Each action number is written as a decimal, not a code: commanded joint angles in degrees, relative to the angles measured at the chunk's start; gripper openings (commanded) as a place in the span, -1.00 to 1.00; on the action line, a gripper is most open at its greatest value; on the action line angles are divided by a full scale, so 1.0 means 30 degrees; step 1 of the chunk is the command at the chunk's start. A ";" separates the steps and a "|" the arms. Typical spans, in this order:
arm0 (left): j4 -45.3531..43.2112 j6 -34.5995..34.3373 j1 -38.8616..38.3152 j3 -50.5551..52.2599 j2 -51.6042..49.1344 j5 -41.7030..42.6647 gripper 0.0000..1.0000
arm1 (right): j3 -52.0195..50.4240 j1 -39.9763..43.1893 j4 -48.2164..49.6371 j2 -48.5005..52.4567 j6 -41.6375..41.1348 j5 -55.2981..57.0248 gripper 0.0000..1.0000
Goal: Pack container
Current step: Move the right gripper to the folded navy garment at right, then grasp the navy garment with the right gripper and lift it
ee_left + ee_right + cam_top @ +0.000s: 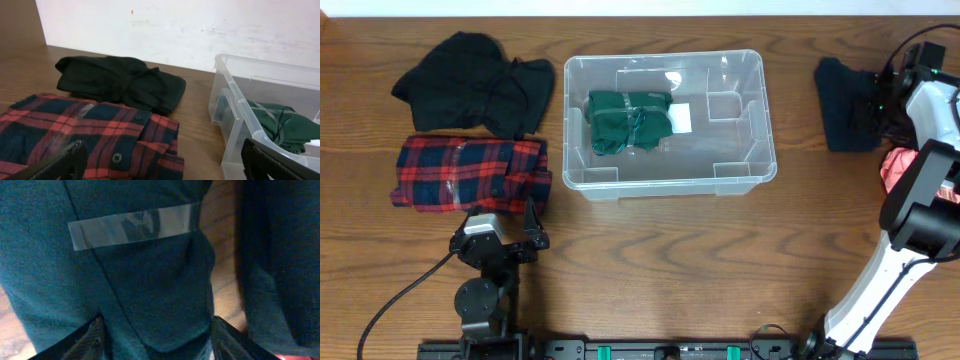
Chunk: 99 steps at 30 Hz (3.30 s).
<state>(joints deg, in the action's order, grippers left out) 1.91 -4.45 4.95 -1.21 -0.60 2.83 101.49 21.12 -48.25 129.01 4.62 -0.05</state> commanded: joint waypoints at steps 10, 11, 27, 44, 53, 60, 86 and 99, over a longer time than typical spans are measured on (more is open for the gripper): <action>0.0656 0.0117 0.0095 0.0328 0.0102 -0.0168 0.96 | -0.0007 0.0364 0.0175 0.0321 0.2113 -0.0423 0.48; 0.0656 0.0117 0.0095 0.0328 0.0102 -0.0168 0.96 | -0.0007 0.0408 0.0248 0.0321 0.2331 -0.0415 0.49; 0.0656 0.0117 0.0095 0.0328 0.0102 -0.0168 0.96 | -0.0007 0.1632 0.0838 0.0321 0.4393 -0.5799 0.85; 0.0656 0.0117 0.0095 0.0328 0.0102 -0.0168 0.96 | -0.0015 0.1705 -0.0379 0.0335 0.2317 -1.1147 0.98; 0.0656 0.0117 0.0095 0.0328 0.0102 -0.0168 0.96 | -0.0007 0.0823 -0.0976 0.0321 0.2324 -1.1533 0.98; 0.0656 0.0117 0.0095 0.0328 0.0102 -0.0168 0.96 | 0.0036 0.0889 -0.0393 0.0175 0.1166 -0.8699 0.98; 0.0656 0.0117 0.0095 0.0328 0.0102 -0.0168 0.96 | -0.0029 0.0481 0.3162 0.1574 -0.4962 -0.5472 0.84; 0.0656 0.0117 0.0095 0.0328 0.0102 -0.0168 0.96 | -0.0007 0.0619 0.1996 0.2922 -0.4619 -0.5486 -0.66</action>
<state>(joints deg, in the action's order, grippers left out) 1.89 -4.43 4.95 -1.21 -0.60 2.83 103.28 22.98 -40.23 134.26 -10.07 -19.84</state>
